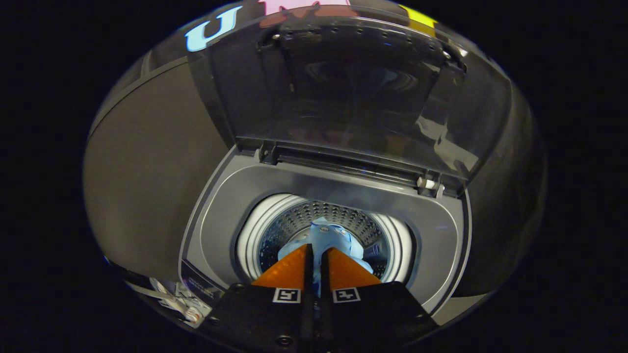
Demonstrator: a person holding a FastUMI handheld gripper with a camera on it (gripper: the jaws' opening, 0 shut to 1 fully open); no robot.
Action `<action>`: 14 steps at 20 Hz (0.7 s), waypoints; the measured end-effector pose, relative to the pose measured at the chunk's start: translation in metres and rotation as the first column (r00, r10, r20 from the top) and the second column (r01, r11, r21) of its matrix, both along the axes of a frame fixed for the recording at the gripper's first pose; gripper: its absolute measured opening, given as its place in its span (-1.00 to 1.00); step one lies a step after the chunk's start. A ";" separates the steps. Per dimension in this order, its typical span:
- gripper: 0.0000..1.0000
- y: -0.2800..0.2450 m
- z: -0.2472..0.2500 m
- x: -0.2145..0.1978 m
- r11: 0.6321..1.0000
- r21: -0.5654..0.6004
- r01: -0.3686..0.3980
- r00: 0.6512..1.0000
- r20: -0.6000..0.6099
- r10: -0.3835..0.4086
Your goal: Put the clothes into the washing machine and then close the washing machine lid.
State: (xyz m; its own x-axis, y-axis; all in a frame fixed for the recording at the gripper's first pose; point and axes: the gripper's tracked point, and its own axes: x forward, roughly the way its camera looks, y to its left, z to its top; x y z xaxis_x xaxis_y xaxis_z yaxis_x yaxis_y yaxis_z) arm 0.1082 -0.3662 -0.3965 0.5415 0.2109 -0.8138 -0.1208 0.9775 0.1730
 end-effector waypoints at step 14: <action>1.00 -0.031 0.020 0.011 0.993 -0.081 0.090 0.985 0.156 -0.077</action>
